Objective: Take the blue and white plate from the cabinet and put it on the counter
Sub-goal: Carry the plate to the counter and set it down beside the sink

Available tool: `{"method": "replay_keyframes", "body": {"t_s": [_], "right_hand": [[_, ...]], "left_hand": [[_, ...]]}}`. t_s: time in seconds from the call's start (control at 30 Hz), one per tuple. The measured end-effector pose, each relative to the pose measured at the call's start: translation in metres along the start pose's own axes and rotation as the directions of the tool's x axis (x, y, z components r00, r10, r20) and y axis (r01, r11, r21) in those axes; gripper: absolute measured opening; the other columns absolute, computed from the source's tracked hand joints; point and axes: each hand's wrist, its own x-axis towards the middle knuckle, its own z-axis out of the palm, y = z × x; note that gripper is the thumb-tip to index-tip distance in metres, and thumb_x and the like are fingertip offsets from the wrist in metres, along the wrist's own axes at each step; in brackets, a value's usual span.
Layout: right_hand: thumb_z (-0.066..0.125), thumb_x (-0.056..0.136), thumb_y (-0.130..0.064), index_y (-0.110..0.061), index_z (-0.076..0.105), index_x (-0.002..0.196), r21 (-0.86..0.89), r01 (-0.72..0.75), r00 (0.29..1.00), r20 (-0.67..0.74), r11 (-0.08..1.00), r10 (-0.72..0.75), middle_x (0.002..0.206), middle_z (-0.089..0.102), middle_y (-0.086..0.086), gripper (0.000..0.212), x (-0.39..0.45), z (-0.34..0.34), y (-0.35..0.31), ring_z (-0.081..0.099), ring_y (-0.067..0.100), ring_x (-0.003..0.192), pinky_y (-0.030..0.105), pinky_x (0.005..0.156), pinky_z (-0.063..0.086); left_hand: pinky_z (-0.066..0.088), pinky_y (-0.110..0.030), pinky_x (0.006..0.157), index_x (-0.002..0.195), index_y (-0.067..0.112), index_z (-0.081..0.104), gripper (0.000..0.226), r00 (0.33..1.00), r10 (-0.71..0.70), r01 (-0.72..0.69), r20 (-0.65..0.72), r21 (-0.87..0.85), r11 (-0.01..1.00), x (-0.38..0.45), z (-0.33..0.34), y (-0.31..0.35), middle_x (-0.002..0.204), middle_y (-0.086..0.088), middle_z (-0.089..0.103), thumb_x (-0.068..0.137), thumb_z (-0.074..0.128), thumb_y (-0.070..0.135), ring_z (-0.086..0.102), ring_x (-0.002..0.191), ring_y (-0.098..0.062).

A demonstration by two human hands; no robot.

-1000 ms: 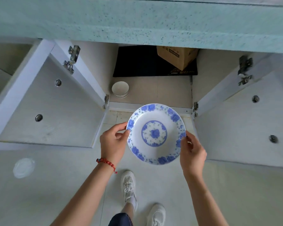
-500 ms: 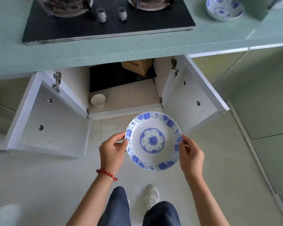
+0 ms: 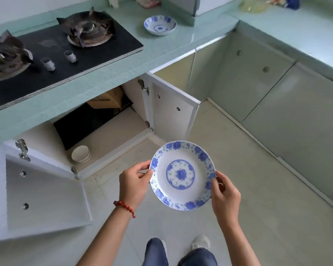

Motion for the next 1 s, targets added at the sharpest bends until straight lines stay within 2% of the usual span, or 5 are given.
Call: {"method": "replay_keyframes", "body": {"t_s": [0.1, 0.33, 0.6, 0.77, 1.0], "right_hand": [[0.056, 0.084, -0.003, -0.012, 0.067, 0.098, 0.015, -0.016, 0.996, -0.092, 1.000, 0.017, 0.084, 0.069, -0.002, 0.020, -0.008, -0.035, 0.002, 0.061, 0.004, 0.066, 0.026, 0.065, 0.050], [0.055, 0.083, -0.002, -0.016, 0.067, 0.098, 0.060, -0.062, 0.957, -0.281, 0.996, 0.076, 0.082, 0.067, -0.007, 0.023, -0.016, -0.132, 0.020, 0.059, -0.007, 0.070, 0.007, 0.059, 0.045], [0.056, 0.082, -0.004, -0.019, 0.067, 0.095, 0.067, -0.062, 0.914, -0.397, 0.996, 0.083, 0.075, 0.064, -0.020, 0.023, -0.007, -0.237, 0.042, 0.061, 0.001, 0.065, 0.024, 0.060, 0.050], [0.056, 0.082, -0.005, -0.020, 0.067, 0.096, 0.078, -0.067, 0.897, -0.431, 0.995, 0.094, 0.079, 0.065, -0.019, 0.023, 0.010, -0.284, 0.054, 0.060, -0.004, 0.070, 0.016, 0.060, 0.049], [0.056, 0.082, -0.004, -0.017, 0.067, 0.097, 0.102, -0.068, 0.876, -0.470, 0.992, 0.108, 0.084, 0.069, -0.005, 0.023, 0.076, -0.317, 0.063, 0.063, 0.004, 0.076, 0.009, 0.060, 0.048]], "left_hand": [[0.053, -0.009, 0.057, 0.099, 0.008, 0.068, 0.025, 0.995, 0.049, -0.050, 0.088, 0.014, 0.999, -0.011, 0.023, 0.017, 0.083, 0.003, 0.069, 0.077, 0.064, -0.001, 0.064, 0.070, 0.009], [0.055, -0.014, 0.061, 0.098, 0.009, 0.069, 0.023, 0.947, 0.148, -0.157, 0.286, 0.008, 0.988, -0.047, 0.104, 0.060, 0.086, 0.001, 0.071, 0.077, 0.065, 0.000, 0.064, 0.066, 0.009], [0.058, -0.020, 0.061, 0.097, 0.008, 0.069, 0.022, 0.895, 0.187, -0.191, 0.406, -0.032, 0.981, -0.094, 0.197, 0.098, 0.083, -0.002, 0.072, 0.076, 0.066, 0.001, 0.067, 0.067, 0.000], [0.057, -0.016, 0.056, 0.097, 0.008, 0.068, 0.023, 0.872, 0.197, -0.188, 0.448, -0.065, 0.980, -0.110, 0.247, 0.119, 0.081, 0.001, 0.070, 0.076, 0.066, 0.000, 0.067, 0.066, 0.001], [0.057, -0.018, 0.055, 0.096, 0.007, 0.069, 0.022, 0.847, 0.198, -0.187, 0.493, -0.072, 0.980, -0.081, 0.318, 0.155, 0.082, -0.003, 0.071, 0.076, 0.066, -0.001, 0.068, 0.064, -0.002]]}}
